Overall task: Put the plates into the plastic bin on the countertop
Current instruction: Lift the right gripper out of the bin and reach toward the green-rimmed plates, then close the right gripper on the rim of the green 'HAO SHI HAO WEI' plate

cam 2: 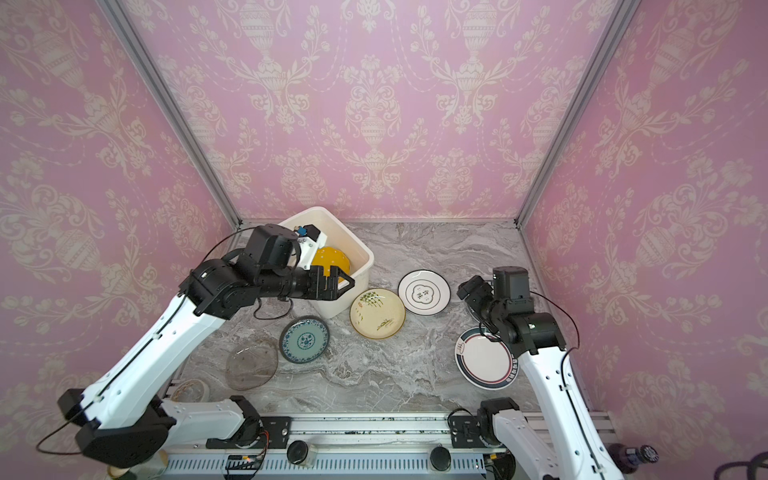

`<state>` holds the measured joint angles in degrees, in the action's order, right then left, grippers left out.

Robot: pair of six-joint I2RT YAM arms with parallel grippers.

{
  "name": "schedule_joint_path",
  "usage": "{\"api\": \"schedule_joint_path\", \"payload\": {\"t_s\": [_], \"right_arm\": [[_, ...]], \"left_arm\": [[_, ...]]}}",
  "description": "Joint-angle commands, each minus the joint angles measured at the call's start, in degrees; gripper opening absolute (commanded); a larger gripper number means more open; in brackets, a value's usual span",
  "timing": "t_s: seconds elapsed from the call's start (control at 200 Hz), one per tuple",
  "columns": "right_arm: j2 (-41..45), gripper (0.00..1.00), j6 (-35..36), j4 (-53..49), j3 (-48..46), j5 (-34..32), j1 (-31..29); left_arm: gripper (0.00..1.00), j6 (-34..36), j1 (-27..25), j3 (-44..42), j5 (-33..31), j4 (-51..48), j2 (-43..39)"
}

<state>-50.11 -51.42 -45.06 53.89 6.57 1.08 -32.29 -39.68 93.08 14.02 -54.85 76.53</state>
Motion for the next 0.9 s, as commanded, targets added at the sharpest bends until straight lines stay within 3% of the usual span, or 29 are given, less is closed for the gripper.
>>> {"api": "schedule_joint_path", "payload": {"t_s": [0.0, 0.12, 0.34, 0.495, 0.741, 0.801, 0.896], "right_arm": [[0.98, 0.91, 4.87, 2.53, -4.21, 10.61, 9.03], [0.13, 0.94, 6.29, 5.18, -8.48, 14.93, 17.12], [1.53, 0.95, 8.73, 6.52, -14.95, 14.79, 26.38], [1.15, 0.95, 11.69, 6.34, -18.14, 15.1, 32.42], [-3.41, 0.99, 15.37, 6.39, -18.39, 14.15, 33.2], [-4.34, 1.0, 16.2, 6.61, -18.04, 13.82, 33.29], [-6.31, 1.0, 16.79, 7.84, -17.48, 14.4, 33.29]], "left_arm": [[0.97, -0.26, -2.1, 3.61, -0.67, 6.57, 6.06], [0.98, 0.11, -3.4, 9.02, 0.95, 9.42, 14.99], [0.98, -4.34, -3.87, 16.86, 5.88, 20.29, 30.08], [0.98, -7.43, -4.43, 30.52, 10.27, 23.01, 44.13], [0.99, -9.96, -5.06, 65.89, 14.34, 14.11, 69.58], [0.99, -12.04, -5.1, 68.87, 14.76, 15.53, 72.96], [0.99, -15.49, -5.36, 66.58, 15.7, 21.28, 74.85]]}}
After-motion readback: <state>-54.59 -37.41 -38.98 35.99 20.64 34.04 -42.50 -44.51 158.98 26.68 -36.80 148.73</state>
